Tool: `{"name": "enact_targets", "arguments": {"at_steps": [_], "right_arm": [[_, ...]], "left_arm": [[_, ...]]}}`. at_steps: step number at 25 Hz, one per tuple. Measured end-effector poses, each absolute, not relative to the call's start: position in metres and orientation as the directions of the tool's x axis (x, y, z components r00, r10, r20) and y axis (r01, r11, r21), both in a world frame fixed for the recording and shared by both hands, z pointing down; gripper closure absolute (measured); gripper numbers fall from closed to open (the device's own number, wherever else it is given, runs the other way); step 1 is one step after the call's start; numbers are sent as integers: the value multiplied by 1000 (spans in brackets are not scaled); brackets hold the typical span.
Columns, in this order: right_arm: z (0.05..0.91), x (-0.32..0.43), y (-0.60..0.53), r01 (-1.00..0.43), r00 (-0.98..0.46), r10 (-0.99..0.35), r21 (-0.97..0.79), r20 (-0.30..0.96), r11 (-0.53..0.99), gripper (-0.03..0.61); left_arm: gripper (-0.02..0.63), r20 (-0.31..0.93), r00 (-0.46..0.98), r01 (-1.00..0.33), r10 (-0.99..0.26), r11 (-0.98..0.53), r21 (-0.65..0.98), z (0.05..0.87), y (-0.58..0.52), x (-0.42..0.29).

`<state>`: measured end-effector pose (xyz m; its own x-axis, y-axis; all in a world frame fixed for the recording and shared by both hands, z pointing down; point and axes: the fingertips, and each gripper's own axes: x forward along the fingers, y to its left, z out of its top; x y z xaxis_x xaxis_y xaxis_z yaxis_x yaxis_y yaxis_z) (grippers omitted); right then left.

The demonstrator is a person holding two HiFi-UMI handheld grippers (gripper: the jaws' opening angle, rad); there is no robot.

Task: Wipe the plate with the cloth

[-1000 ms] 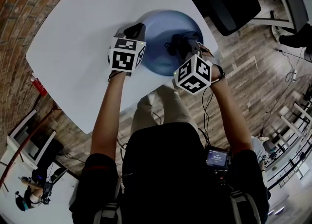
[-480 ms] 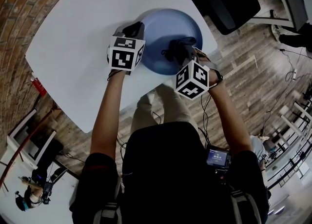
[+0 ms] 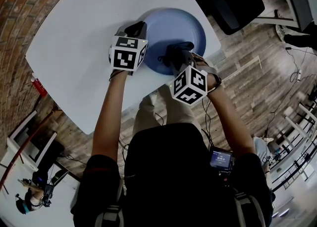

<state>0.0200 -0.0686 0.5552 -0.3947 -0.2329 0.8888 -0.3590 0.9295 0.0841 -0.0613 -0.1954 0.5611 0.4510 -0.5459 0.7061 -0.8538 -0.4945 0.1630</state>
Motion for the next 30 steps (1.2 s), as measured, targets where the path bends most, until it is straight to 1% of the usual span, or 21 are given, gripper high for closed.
{"name": "enact_targets", "arguments": {"at_steps": [11,30], "right_arm": [[556,-6,-68,-326,-428,-204,60,881,943,537],[557,-31,-90,-325,-439,-213,67,873,943,537]], "left_arm": [[584,709,456,-849,-539,-503,163,561,-195,-59],[584,701,472,-843,-535,-508,179,561,-196,-59]]}}
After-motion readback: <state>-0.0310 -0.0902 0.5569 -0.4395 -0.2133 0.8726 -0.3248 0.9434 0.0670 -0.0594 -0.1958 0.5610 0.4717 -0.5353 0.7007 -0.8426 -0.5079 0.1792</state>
